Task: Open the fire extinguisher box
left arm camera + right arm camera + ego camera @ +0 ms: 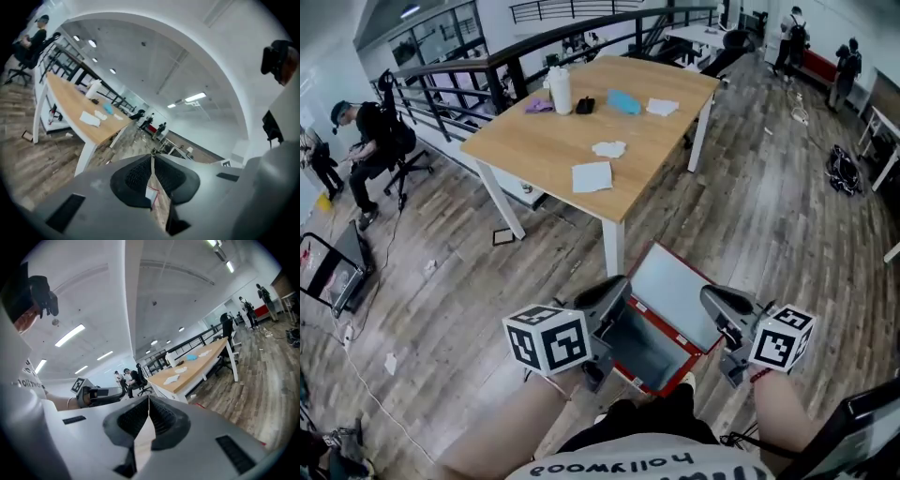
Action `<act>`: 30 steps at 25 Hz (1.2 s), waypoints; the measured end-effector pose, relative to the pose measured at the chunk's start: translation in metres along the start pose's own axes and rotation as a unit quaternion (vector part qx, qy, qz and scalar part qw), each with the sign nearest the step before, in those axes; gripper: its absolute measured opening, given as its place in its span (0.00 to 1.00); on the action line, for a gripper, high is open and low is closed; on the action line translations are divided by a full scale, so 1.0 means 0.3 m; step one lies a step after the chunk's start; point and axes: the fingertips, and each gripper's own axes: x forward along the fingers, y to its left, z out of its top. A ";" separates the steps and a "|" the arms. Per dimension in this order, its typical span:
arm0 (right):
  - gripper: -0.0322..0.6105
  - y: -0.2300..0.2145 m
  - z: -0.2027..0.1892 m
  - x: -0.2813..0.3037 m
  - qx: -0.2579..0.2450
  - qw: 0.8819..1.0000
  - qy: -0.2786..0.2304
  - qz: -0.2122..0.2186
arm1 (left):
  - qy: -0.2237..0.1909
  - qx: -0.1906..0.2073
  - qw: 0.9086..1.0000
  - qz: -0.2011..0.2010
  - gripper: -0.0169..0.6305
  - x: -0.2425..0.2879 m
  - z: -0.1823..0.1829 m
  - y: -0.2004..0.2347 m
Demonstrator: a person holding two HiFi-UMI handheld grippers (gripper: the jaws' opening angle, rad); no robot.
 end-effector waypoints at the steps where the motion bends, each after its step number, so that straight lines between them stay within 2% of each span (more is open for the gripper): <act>1: 0.07 0.054 0.010 0.008 -0.005 1.000 -0.016 0.004 | 0.003 0.032 0.999 -0.025 0.07 -0.032 0.010 -0.042; 3: 0.07 0.150 0.029 0.015 -0.018 0.999 -0.041 0.009 | 0.013 0.094 0.993 -0.065 0.07 -0.090 0.020 -0.120; 5: 0.07 0.238 0.041 0.014 -0.044 0.998 -0.047 0.009 | 0.019 0.145 0.985 -0.088 0.07 -0.141 0.026 -0.186; 8: 0.07 0.369 0.055 -0.001 -0.082 0.996 -0.043 0.016 | 0.014 0.192 0.976 -0.102 0.07 -0.222 0.027 -0.277; 10: 0.07 0.448 0.060 -0.011 -0.089 0.995 -0.038 0.028 | 0.015 0.224 0.968 -0.108 0.07 -0.271 0.012 -0.329; 14: 0.07 0.536 0.040 -0.049 -0.103 0.994 -0.005 0.047 | 0.040 0.285 0.951 -0.110 0.07 -0.341 -0.049 -0.390; 16: 0.07 0.532 0.026 -0.081 -0.108 0.993 0.006 0.044 | 0.047 0.287 0.951 -0.106 0.07 -0.368 -0.071 -0.397; 21: 0.07 0.496 0.002 -0.171 -0.098 0.994 0.019 0.038 | 0.009 0.241 0.969 -0.048 0.07 -0.456 -0.047 -0.352; 25: 0.07 0.449 -0.020 -0.235 -0.093 0.995 0.019 0.026 | -0.016 0.200 0.979 -0.028 0.07 -0.485 -0.048 -0.326; 30: 0.07 0.395 -0.034 -0.268 -0.078 0.997 0.012 0.005 | -0.003 0.213 0.977 -0.027 0.07 -0.462 -0.081 -0.346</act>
